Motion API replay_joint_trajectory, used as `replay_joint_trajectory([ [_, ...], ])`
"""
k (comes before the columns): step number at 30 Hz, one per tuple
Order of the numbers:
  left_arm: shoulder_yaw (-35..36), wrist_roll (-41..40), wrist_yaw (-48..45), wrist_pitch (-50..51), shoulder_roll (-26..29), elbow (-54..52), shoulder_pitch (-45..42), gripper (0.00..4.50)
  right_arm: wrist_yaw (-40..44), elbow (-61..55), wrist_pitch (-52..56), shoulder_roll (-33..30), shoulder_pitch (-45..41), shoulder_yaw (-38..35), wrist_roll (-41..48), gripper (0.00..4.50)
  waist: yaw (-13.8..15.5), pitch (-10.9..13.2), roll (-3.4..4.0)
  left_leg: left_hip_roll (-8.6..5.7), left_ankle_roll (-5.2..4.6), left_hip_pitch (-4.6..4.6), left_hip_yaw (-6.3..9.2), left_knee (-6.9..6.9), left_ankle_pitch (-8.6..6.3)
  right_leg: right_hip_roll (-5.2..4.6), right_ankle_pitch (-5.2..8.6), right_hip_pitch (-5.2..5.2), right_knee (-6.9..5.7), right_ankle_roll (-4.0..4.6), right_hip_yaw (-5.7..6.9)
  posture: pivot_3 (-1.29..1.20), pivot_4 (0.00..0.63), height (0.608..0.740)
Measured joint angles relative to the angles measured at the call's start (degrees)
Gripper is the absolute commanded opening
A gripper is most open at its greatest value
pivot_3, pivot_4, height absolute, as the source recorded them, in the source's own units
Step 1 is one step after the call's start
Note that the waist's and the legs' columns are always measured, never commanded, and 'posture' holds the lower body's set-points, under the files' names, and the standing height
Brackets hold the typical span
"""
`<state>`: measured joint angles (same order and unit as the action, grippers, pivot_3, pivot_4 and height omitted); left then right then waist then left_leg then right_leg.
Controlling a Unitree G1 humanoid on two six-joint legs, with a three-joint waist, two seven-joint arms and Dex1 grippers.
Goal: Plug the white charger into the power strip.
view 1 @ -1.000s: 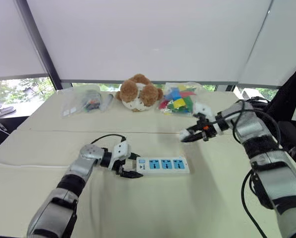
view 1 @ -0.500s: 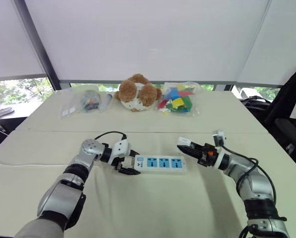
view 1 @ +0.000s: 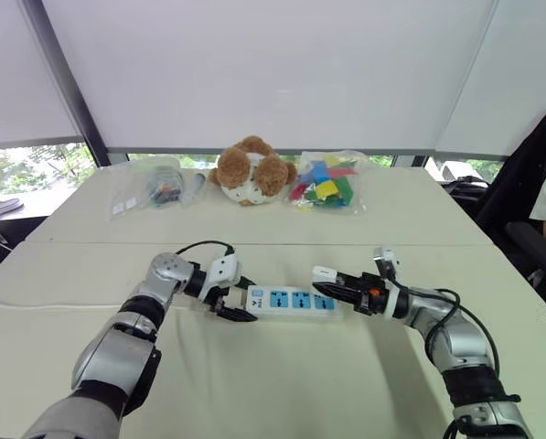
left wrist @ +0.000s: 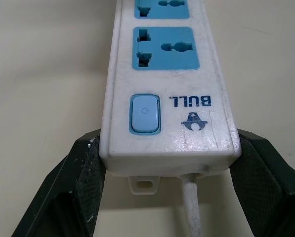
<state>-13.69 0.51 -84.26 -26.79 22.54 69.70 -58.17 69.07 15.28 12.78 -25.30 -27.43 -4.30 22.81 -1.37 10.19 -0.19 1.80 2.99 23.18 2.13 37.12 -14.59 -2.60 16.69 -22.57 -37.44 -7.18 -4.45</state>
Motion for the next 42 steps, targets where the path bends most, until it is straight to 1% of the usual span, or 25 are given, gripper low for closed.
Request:
replay_joint_trajectory([
  [13, 0.1, 0.1, -1.7, 0.2, 1.3, -0.1, 0.0, 2.98, 4.4, 11.8, -7.9, -0.4, -5.7, 3.0, -2.3, 0.74, -1.3, 0.0, 0.0, 0.02, 0.0, -0.01, 0.01, -0.03, 0.0, 0.01, 0.0, 0.0, 0.0, 0.0, 0.0, 0.0, 0.15, 0.739],
  [22, 0.6, 0.1, -2.6, 0.4, 1.8, -0.7, 0.5, 2.98, 5.6, 12.1, -8.2, 0.5, -6.0, 3.9, -2.3, 0.74, -1.4, 0.0, 0.0, 0.03, 0.0, -0.02, 0.01, -0.03, 0.0, 0.02, 0.0, 0.0, 0.0, 0.0, 0.0, 0.0, 0.15, 0.739],
  [26, 1.3, 0.1, -3.6, 1.2, 1.9, -1.4, 1.2, 2.98, 6.2, 13.4, -9.9, 0.8, -6.0, 4.0, -2.3, 0.74, -1.5, 0.0, 0.0, 0.03, -0.01, -0.03, 0.01, -0.03, 0.0, 0.02, 0.01, 0.01, 0.0, 0.0, 0.0, 0.0, 0.15, 0.739],
  [32, 1.6, 0.1, -4.4, 1.3, 2.6, -3.6, 2.5, 2.98, 8.5, 18.5, -14.4, 2.1, -6.3, 4.7, -2.9, 0.74, -1.7, 0.0, -0.02, 0.03, -0.02, -0.15, 0.01, -0.06, -0.01, 0.02, 0.01, 0.12, 0.0, 0.01, -0.01, 0.0, 0.15, 0.739],
  [42, 1.5, -2.5, -4.4, 4.2, 4.8, -10.7, 7.2, 2.98, 11.3, 22.7, -17.2, 3.4, -8.1, 5.2, -3.4, 0.74, -2.6, 0.0, -0.02, 0.04, -0.08, -0.42, 0.0, -0.15, -0.05, 0.02, 0.04, 0.33, 0.0, 0.02, -0.04, 0.0, 0.15, 0.739],
])
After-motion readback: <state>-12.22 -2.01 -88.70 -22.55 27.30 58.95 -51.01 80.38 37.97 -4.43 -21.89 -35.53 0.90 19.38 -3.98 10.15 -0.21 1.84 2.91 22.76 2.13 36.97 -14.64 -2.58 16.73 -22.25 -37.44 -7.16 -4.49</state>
